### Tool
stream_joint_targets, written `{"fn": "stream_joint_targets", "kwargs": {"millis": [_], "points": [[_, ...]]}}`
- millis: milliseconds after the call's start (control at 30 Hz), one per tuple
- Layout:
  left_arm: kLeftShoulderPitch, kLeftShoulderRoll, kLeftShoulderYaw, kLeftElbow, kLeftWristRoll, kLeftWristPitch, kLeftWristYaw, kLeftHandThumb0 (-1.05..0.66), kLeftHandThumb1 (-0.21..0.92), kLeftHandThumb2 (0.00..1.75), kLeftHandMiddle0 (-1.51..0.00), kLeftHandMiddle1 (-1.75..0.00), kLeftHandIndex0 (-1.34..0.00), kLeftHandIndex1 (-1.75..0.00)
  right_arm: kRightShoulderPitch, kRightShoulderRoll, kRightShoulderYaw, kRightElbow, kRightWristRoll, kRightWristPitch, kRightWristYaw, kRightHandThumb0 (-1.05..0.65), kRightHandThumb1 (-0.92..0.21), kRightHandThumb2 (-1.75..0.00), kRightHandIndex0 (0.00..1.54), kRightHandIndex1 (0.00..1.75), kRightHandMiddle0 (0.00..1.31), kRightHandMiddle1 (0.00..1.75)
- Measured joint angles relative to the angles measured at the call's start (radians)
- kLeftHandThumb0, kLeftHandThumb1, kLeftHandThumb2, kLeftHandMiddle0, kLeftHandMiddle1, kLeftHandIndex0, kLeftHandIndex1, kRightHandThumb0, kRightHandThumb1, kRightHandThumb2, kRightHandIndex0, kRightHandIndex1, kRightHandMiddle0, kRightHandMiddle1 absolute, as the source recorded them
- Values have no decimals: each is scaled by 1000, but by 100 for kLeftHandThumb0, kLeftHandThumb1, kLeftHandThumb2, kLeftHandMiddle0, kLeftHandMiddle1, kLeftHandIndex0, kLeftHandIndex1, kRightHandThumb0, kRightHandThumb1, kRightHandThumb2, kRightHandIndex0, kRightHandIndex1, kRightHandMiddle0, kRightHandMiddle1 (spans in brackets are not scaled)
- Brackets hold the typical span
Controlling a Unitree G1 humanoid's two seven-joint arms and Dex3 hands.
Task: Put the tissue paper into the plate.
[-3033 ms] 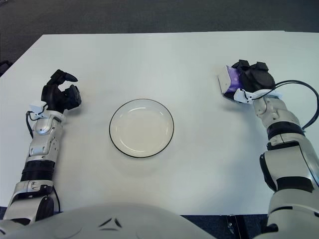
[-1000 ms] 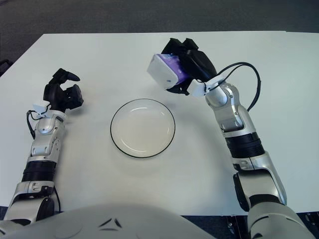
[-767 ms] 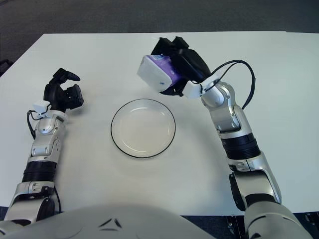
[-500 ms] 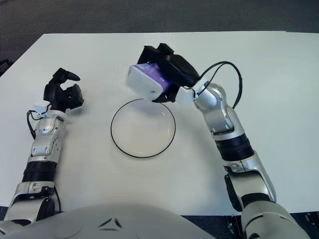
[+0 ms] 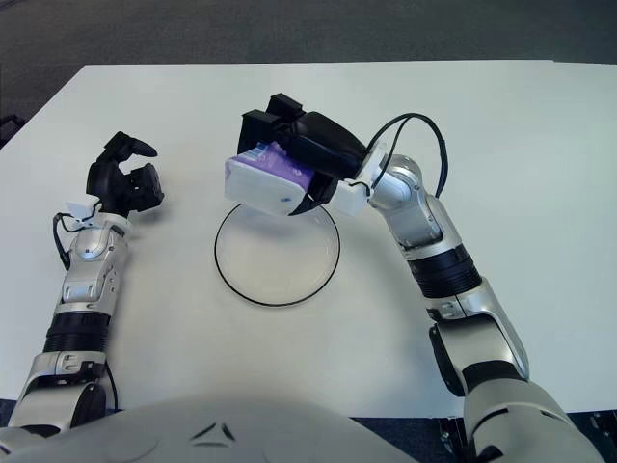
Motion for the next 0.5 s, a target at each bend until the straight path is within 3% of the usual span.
{"fn": "stream_joint_targets", "kwargs": {"millis": [133,333,500], "points": [[0,0,0,-1,-1,0,0,-47,36,126,-130,-175,-58,-175,4,1,9,-11,51,42,63,0,-5,-160,82,168,58,175],[0,0,0,-4,-6,0,0,-46,36,126,-130,-175,-58,-175,10,1,15,-21,47,39,93,0,-6,-160,80,171,58,175],[1,0,0,-5,-9,1,0,-47,36,126,-130,-175,-58,-175,44,13,21,-38,-4,2,72,0,4,-172,87,174,67,172]]}}
